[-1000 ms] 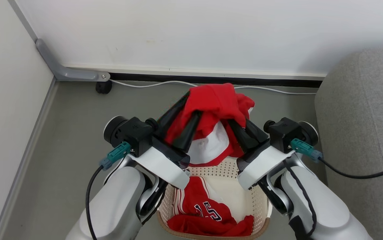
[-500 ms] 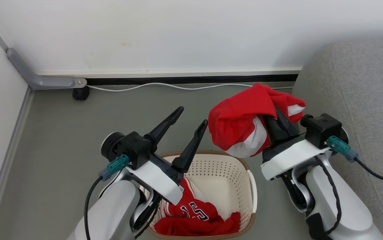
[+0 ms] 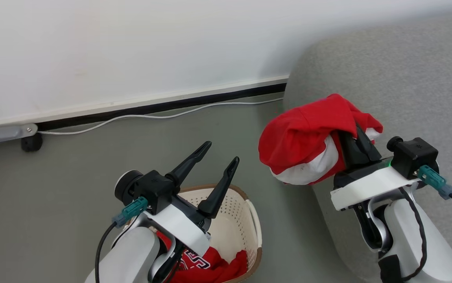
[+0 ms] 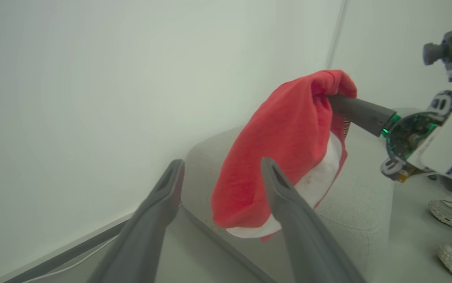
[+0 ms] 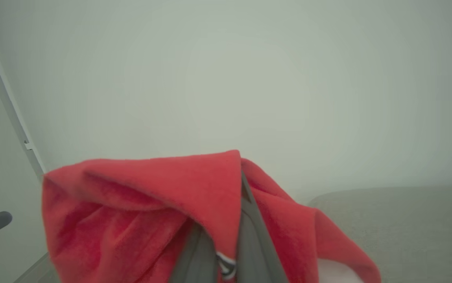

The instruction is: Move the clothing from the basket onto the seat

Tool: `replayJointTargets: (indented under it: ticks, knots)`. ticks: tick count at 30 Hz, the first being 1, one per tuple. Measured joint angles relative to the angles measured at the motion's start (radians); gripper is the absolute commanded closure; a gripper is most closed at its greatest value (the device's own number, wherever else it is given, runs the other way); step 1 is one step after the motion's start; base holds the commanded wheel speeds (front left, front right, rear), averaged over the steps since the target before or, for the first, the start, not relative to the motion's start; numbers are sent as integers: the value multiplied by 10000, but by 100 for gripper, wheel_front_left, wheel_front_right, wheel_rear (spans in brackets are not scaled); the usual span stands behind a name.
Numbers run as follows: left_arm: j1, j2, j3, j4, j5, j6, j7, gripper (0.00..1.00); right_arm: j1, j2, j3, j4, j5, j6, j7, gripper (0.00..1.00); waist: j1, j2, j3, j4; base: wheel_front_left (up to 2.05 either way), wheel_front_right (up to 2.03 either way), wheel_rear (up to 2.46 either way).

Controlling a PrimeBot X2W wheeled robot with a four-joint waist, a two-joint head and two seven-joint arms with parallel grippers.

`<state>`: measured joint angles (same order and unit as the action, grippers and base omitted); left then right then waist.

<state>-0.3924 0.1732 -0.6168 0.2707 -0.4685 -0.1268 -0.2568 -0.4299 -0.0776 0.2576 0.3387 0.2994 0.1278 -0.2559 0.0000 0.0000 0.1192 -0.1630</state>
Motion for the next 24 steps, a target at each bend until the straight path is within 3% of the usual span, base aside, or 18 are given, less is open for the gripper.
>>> replayJointTargets:
  ticks: [20,24]
  knots:
    - [207,4,-153,-274,77,0,0,0,878,-368,-516,-970,81,0,0,100,0,0,-95,-3402,0,0,0]
    - [206,-6,-259,-401,107,0,0,0,919,-493,-709,-1101,61,0,0,100,1,0,111,-3590,0,0,0]
